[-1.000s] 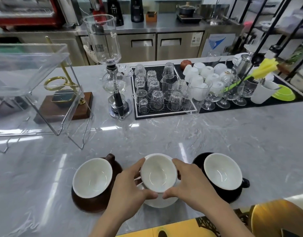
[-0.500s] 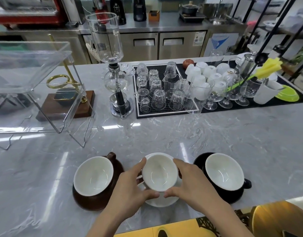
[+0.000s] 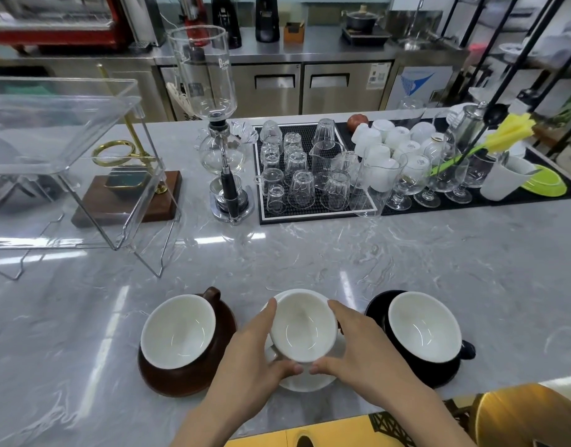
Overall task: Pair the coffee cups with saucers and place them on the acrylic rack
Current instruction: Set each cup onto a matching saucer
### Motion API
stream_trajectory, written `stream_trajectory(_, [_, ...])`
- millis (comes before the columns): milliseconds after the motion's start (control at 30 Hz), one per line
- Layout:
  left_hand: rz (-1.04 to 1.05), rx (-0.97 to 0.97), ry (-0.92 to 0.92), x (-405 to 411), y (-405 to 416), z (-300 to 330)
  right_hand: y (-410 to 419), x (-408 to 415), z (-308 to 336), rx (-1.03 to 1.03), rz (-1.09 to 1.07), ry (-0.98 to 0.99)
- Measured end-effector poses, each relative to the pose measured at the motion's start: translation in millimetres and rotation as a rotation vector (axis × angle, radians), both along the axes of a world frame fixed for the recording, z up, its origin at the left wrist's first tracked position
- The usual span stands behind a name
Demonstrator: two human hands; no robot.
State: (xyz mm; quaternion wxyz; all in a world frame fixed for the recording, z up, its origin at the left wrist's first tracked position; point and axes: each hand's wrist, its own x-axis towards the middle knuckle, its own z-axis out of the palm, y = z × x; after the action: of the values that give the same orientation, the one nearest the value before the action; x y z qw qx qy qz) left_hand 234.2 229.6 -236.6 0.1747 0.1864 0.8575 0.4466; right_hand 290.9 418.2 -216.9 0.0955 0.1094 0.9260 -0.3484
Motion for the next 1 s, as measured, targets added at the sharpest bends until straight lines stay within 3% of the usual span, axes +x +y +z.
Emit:
stream_trajectory(200, [0.015,0.057,0.084,2.5,-12.3,20.2,-3.1,2.3,15.3,0.004,0.057,0.017])
stream_trajectory(400, [0.235,0.179,0.099,2.7,-43.3,23.6,-23.1,-18.0,27.4,-0.046,0.1,0.142])
stream_trajectory(600, [0.478,0.08,0.203,-0.4,-85.7,29.4,-51.3,-48.1,26.7,-0.042,0.197,0.221])
stream_trajectory(1000, [0.706,-0.004,0.004,8.7,-140.9,6.5,-102.1,-96.5,18.7,0.036,0.348,0.134])
